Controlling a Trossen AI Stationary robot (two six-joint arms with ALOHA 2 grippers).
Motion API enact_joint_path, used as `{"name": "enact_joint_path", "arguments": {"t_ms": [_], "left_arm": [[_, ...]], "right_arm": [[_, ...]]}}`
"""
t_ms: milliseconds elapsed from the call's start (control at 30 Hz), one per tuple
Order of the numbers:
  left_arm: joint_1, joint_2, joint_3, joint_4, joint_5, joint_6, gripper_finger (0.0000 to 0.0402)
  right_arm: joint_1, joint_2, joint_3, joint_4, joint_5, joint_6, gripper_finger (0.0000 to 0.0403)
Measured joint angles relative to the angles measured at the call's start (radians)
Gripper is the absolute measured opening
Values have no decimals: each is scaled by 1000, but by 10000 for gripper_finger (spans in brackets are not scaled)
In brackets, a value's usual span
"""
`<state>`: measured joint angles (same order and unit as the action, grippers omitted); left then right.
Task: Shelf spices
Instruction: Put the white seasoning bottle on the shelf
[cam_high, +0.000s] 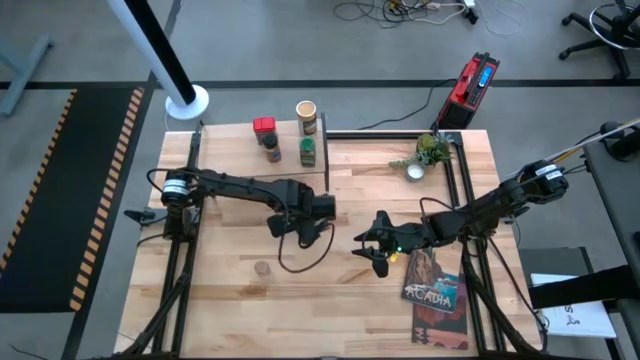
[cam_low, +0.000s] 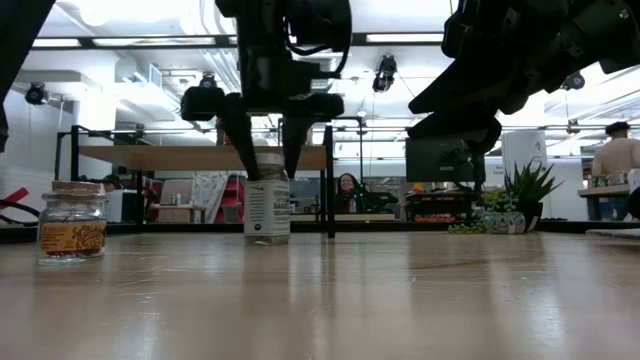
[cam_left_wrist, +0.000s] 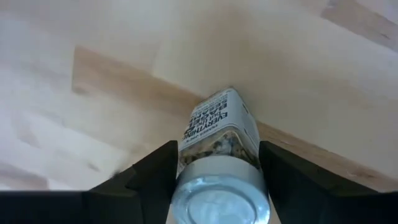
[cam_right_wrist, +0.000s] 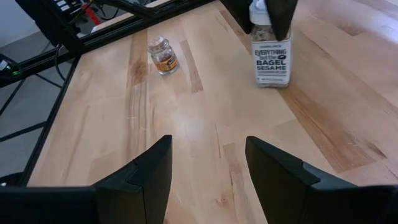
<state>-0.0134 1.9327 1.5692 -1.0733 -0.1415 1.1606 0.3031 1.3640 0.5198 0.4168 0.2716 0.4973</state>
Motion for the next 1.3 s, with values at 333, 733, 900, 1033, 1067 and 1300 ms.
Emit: {"name": "enact_joint_path", "arguments": {"t_ms": [333, 733, 900, 1033, 1067, 1300], "left_arm": [[-44, -1, 0, 13, -8, -120, 213], [-46, -3, 170, 19, -9, -994, 227], [-10, -4, 238, 0, -8, -1423, 238], [25, -4, 240, -66, -7, -1537, 248], [33, -4, 233, -77, -7, -1556, 252], [79, -4, 165, -89, 58, -1618, 284]], "right_arm": [[0, 0, 0, 0, -2, 0, 181], [0, 0, 0, 0, -2, 0, 181], [0, 0, 0, 0, -2, 0, 181], [0, 0, 0, 0, -3, 0, 181], [0, 0, 0, 0, -9, 0, 181], [0, 0, 0, -13, -15, -3, 181]]}}
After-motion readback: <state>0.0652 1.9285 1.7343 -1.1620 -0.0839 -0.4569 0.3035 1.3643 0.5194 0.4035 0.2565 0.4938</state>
